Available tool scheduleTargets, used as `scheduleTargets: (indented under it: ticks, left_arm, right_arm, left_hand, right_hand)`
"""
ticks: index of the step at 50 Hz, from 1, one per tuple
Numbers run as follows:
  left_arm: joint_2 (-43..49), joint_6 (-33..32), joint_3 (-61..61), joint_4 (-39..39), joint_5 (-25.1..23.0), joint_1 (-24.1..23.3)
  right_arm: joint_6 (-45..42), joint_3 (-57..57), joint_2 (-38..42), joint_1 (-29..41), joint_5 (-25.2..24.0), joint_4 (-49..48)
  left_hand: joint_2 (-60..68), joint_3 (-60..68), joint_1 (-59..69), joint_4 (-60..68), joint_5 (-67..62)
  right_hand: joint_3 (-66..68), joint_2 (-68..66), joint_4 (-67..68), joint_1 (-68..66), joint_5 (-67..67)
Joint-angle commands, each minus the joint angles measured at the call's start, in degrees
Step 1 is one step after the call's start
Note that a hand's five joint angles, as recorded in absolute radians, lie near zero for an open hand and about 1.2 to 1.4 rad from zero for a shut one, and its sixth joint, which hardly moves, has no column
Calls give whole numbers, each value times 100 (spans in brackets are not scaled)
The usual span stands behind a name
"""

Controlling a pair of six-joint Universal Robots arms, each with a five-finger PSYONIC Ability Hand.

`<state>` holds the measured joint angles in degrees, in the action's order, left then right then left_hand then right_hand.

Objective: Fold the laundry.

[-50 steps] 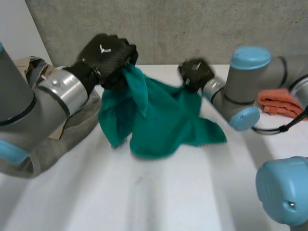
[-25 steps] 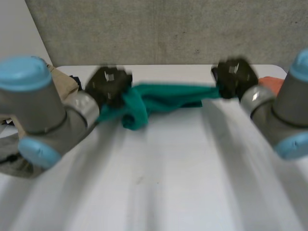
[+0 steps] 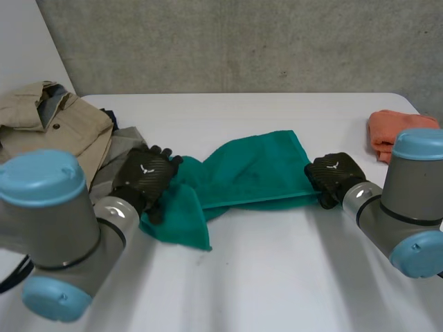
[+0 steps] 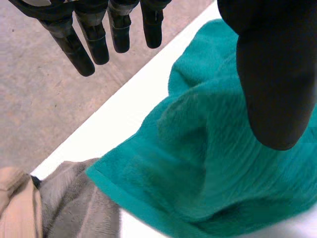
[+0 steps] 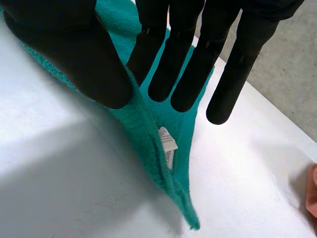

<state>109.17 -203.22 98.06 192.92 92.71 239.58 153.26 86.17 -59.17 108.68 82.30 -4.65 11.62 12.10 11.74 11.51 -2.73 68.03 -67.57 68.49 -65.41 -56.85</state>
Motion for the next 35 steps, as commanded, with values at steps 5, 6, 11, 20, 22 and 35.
scheduleTargets:
  ticks: [5, 6, 11, 20, 22, 35]
  left_arm:
    - [471, 880, -601, -422, 1853, -1307]
    - [578, 924, -734, -448, 1960, -1378]
    - [1386, 1074, -1630, -633, 2435, -1756]
    - [2793, 1328, -3064, -1222, 3156, -2047]
    - [2969, 1434, -3275, -1362, 3349, -2029]
    - [2311, 1391, -2837, -1196, 4396, -1010]
  right_arm:
    - [46, 49, -112, 30, 84, 210]
    - [46, 57, -121, 39, 93, 210]
    - [46, 93, -156, 48, 120, 210]
    - [29, 181, -261, 4, 120, 210]
    - [29, 198, -270, -5, 120, 210]
    - [29, 172, -314, -119, 76, 210]
  left_hand:
    - [-162, -210, -174, -151, 273]
    - [-162, -210, -174, -151, 273]
    - [-162, -210, -174, -151, 273]
    - [-162, -210, -174, -151, 273]
    - [-162, -210, -174, -151, 273]
    - [-162, -210, -174, -151, 273]
  right_hand:
    - [1197, -1243, 1151, -1459, -1315]
    - [1197, -1243, 1151, -1459, -1315]
    - [1197, -1243, 1151, -1459, -1315]
    - [1197, -1243, 1151, -1459, -1315]
    - [1197, -1243, 1151, -1459, -1315]
    - [1197, -1243, 1151, -1459, -1315]
